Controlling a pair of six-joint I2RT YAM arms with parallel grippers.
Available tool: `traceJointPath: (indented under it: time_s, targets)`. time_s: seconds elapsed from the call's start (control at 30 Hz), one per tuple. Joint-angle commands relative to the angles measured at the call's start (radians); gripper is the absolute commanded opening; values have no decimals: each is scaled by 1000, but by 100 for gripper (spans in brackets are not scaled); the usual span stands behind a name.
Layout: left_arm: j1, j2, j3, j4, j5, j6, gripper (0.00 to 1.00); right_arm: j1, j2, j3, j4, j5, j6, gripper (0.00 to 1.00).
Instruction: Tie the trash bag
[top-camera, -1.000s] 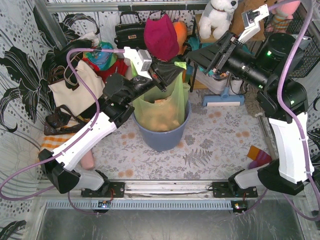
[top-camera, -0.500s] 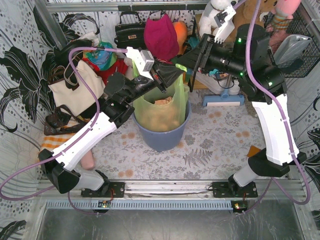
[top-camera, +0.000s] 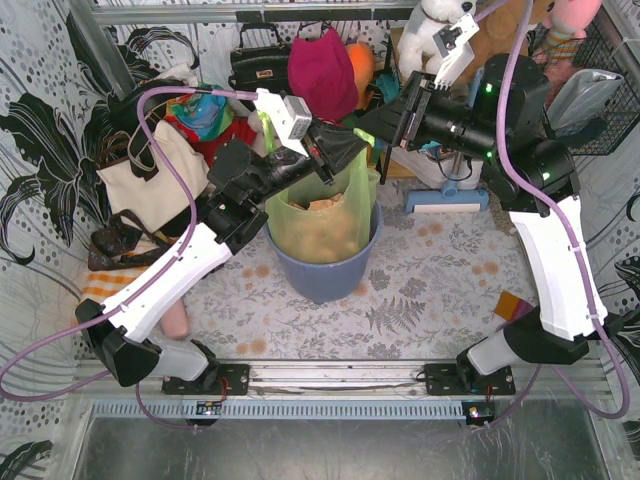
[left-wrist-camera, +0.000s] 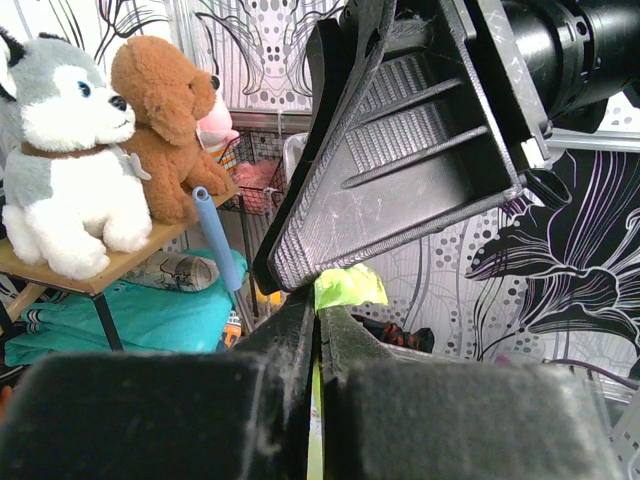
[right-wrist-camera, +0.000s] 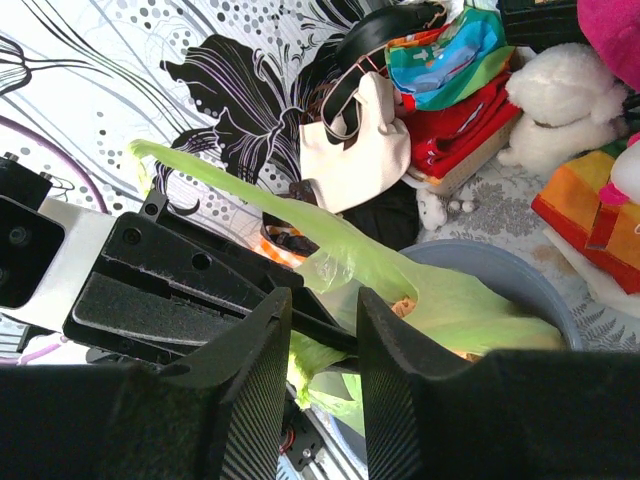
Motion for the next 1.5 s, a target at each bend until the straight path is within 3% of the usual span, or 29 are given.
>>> traceJointPath:
  time_s: [0.0,0.17,0.27,0.37,0.77,1.17,1.23,1.4,1.47]
  targets:
    - [8,17,40,-3,-59,25,8,6,-59,-30,30,-74,-15,32]
    - [8,16,42,-10,-61,28,8,6,-87,-69,72,-93,-11,34]
    - [8,12,38,-6,-53,27,8,7,-106,-85,81,-65,-10,46]
    - [9,4,24,14,-33,21,8,6,-126,-114,106,-35,-10,51]
    - [8,3,15,33,-28,2,8,7,-121,-143,114,-77,1,44]
    - [8,0,13,44,-14,-15,8,7,-96,-133,145,-61,25,34]
    - [8,-2,11,46,-6,-15,8,6,-93,-130,144,-45,29,28]
    - [8,-3,4,44,11,-16,8,6,-96,-130,162,-6,36,3]
    - [8,-5,3,34,6,-15,8,8,-107,-134,186,5,41,0]
